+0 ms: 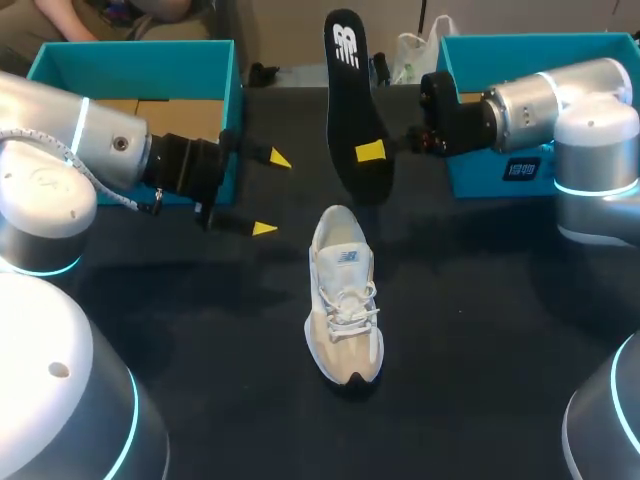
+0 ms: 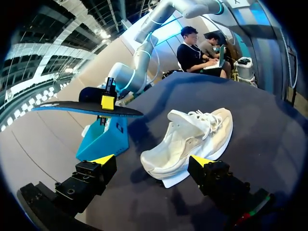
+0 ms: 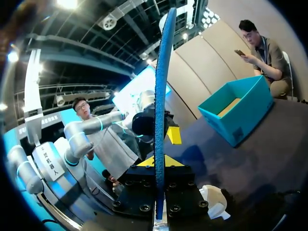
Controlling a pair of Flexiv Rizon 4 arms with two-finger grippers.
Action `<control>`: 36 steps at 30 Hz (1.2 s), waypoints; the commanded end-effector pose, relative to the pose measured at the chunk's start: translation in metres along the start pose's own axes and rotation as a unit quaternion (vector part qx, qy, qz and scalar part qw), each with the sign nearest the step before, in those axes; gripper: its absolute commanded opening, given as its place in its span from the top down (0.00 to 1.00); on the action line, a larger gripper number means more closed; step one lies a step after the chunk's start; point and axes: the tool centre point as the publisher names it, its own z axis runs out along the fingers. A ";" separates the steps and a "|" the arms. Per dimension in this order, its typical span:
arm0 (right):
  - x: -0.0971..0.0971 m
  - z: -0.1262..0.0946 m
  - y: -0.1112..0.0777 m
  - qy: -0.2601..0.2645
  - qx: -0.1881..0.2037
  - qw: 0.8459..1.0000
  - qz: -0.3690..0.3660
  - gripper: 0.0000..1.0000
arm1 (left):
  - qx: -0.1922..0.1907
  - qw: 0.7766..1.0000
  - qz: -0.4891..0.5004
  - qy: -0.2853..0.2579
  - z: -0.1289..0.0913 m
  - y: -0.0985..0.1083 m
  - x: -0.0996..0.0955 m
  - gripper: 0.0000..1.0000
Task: Take the shoe out of the shoebox, open the shoe tongue, remove and reinsert the insole, then place the shoe into the shoebox
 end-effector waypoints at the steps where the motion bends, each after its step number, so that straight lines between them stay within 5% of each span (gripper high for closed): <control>1: -0.001 0.002 0.000 -0.003 0.002 1.000 -0.021 1.00 | -0.010 1.000 -0.022 0.009 -0.004 0.001 0.004 0.00; 18: -0.019 0.017 -0.017 -0.001 -0.004 0.996 -0.085 1.00 | -0.025 0.995 -0.091 0.044 0.030 0.038 0.042 0.00; 36: -0.030 0.021 -0.020 -0.006 -0.007 0.996 -0.089 1.00 | -0.031 0.986 -0.162 0.022 0.056 0.048 0.047 0.00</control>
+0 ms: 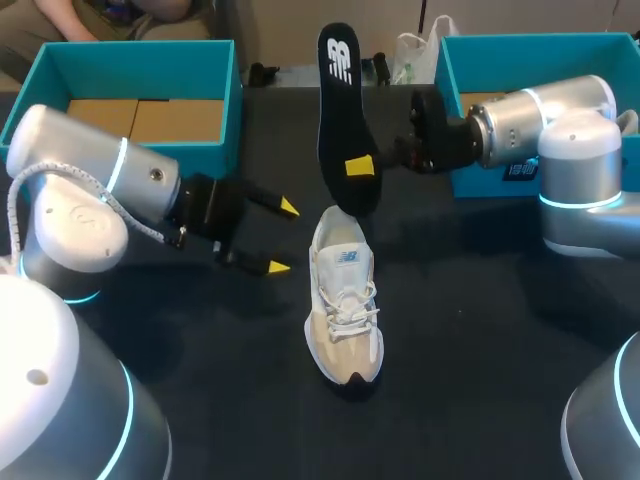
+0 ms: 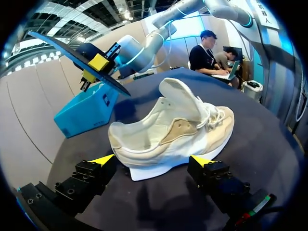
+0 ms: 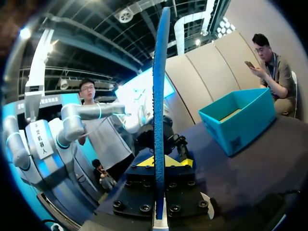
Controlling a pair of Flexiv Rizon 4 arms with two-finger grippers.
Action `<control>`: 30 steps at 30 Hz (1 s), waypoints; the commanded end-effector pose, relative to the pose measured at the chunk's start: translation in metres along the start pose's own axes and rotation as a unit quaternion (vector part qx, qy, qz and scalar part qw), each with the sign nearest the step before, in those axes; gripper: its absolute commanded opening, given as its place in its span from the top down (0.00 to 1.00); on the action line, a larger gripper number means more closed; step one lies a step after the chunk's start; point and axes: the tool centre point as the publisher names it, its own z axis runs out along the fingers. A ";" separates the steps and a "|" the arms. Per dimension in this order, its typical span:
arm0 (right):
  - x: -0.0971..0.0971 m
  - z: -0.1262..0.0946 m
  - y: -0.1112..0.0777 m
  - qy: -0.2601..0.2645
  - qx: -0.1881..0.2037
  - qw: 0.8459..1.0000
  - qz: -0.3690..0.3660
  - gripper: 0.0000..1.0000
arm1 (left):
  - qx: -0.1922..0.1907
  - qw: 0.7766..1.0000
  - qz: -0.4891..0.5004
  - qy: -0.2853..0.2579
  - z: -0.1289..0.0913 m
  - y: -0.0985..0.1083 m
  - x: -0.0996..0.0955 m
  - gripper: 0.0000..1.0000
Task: Take the shoe out of the shoebox, open the shoe tongue, remove and reinsert the insole, then place the shoe into the shoebox
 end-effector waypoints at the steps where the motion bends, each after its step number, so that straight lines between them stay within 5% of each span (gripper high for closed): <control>1: -0.009 0.006 -0.005 -0.002 -0.005 1.000 -0.008 1.00 | 0.003 1.000 -0.017 -0.017 0.007 -0.001 -0.002 0.00; 13: -0.013 0.022 -0.025 -0.004 -0.029 1.000 -0.006 1.00 | 0.000 0.999 -0.046 0.006 0.021 -0.003 0.012 0.00; 30: -0.014 0.027 -0.050 -0.013 -0.034 0.999 0.012 1.00 | -0.074 0.995 -0.049 0.037 0.007 -0.013 0.006 0.00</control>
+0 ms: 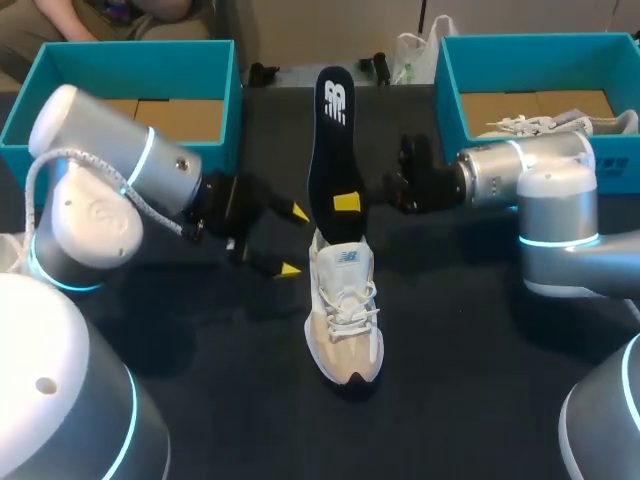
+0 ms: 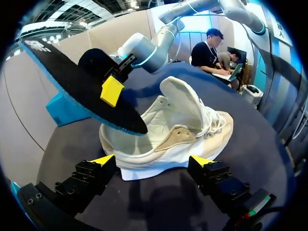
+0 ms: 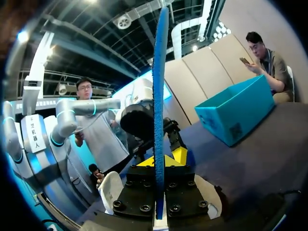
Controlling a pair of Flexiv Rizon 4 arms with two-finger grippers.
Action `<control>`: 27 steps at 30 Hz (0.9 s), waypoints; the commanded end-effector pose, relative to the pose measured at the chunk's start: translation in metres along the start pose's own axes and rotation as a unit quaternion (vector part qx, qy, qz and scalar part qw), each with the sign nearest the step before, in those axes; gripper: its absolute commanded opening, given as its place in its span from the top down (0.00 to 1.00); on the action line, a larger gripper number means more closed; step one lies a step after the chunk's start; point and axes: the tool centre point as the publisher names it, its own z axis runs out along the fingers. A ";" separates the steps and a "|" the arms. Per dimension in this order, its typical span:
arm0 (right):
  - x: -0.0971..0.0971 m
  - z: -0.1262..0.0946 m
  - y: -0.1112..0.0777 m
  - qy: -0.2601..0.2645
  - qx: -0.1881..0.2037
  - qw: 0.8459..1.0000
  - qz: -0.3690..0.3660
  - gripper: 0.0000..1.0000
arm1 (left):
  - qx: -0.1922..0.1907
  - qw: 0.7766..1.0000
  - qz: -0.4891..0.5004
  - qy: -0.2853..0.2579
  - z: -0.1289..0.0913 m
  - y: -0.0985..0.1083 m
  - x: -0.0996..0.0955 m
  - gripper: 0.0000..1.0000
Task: Take the shoe out of the shoebox, open the shoe tongue, remove and reinsert the insole, then place the shoe into the shoebox
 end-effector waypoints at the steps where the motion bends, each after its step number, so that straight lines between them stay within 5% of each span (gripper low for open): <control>1: 0.003 0.001 0.002 -0.004 0.002 1.000 0.000 1.00 | -0.023 1.000 -0.005 0.004 -0.003 -0.004 -0.001 0.00; 27: -0.001 0.004 -0.012 -0.046 -0.024 0.999 0.010 1.00 | -0.021 1.000 -0.013 -0.009 0.000 -0.007 -0.004 0.00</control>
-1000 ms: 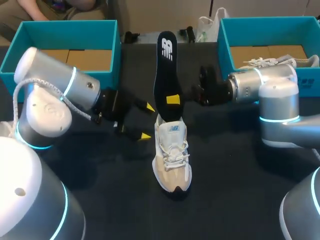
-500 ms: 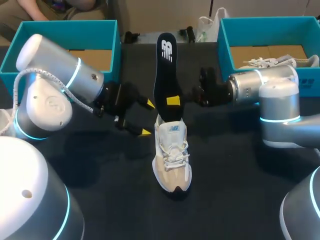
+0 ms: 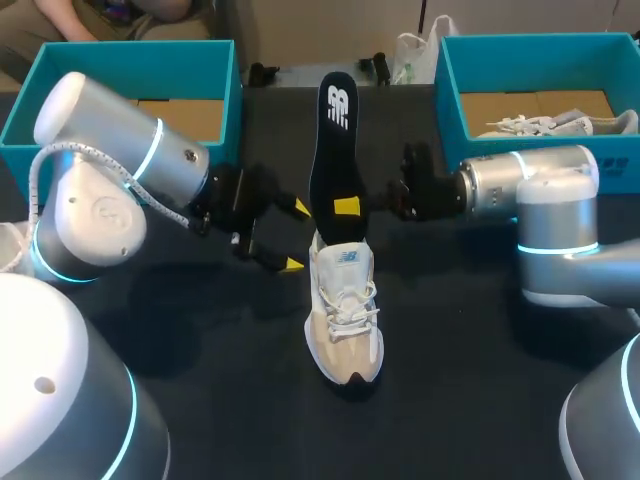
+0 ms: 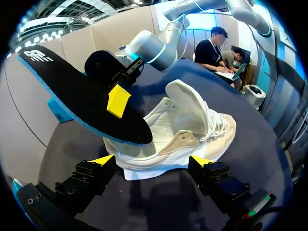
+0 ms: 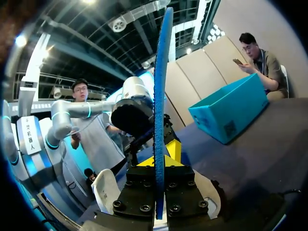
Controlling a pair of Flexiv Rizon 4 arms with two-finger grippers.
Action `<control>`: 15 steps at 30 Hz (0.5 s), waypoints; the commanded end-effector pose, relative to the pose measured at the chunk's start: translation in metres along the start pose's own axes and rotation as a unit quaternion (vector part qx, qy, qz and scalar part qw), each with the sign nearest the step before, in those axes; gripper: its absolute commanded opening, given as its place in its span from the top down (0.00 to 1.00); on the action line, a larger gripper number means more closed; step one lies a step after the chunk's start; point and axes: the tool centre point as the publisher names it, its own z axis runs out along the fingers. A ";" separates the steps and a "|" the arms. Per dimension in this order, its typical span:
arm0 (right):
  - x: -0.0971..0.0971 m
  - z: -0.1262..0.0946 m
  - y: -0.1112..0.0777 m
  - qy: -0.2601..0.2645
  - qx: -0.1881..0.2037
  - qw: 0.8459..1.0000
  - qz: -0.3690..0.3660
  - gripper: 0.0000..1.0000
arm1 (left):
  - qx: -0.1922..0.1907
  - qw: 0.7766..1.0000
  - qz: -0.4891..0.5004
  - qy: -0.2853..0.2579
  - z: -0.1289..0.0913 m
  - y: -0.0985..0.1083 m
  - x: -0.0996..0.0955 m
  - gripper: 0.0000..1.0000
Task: Take the shoe out of the shoebox, open the shoe tongue, remove and reinsert the insole, then place the shoe into the shoebox
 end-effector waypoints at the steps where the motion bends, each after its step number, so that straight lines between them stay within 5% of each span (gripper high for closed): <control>1: 0.007 0.004 -0.003 -0.022 -0.006 1.000 -0.001 1.00 | -0.003 1.000 0.000 0.000 0.000 -0.001 0.000 0.00; 15: 0.002 0.010 -0.014 -0.054 0.013 0.998 -0.012 1.00 | -0.003 1.000 0.000 0.000 0.000 -0.001 0.000 0.00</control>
